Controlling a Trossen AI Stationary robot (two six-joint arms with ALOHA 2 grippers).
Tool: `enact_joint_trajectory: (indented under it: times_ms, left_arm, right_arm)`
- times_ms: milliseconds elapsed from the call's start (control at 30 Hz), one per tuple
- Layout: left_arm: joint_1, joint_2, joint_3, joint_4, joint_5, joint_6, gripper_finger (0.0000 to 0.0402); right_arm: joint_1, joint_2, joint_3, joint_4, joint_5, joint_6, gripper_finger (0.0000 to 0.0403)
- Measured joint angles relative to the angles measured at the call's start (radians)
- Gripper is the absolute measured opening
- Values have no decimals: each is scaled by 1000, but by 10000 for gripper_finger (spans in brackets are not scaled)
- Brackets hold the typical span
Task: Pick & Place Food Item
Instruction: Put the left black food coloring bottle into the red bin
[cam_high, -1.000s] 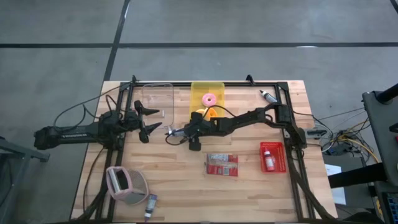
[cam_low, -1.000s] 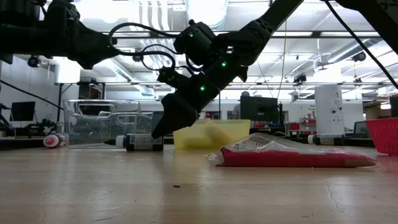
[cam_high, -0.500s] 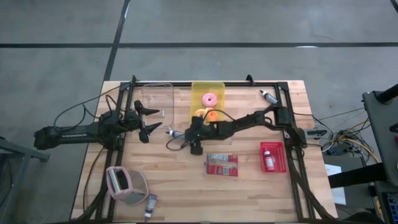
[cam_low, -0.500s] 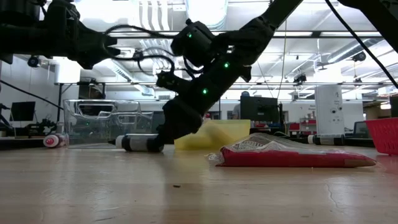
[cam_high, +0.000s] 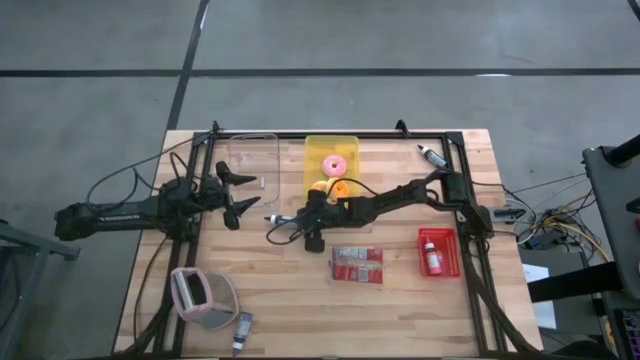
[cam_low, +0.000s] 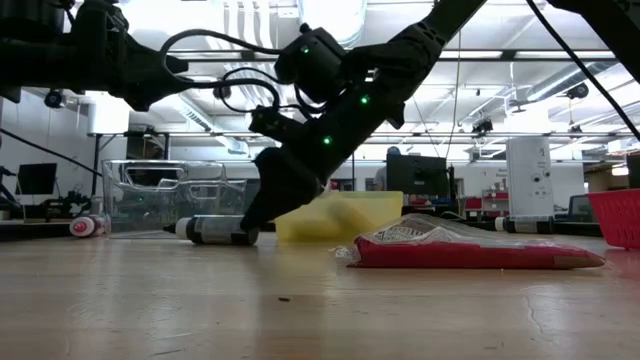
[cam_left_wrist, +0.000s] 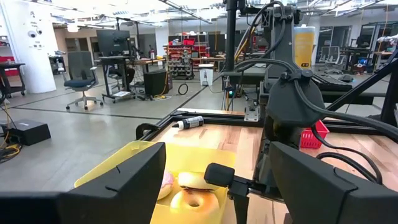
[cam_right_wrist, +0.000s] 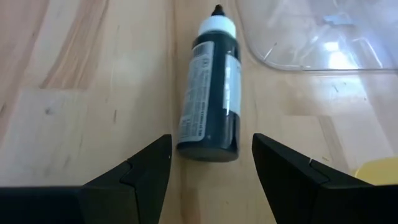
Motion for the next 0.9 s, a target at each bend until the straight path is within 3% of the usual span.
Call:
enact_joint_trajectory:
  times_ms: [200, 900]
  left_arm:
    - [0, 0, 0, 0, 0, 0, 289]
    - [0, 0, 0, 0, 0, 0, 291]
  right_arm:
    - [3, -1, 0, 14, 3, 63, 219]
    - [4, -1, 0, 2, -8, 65, 212]
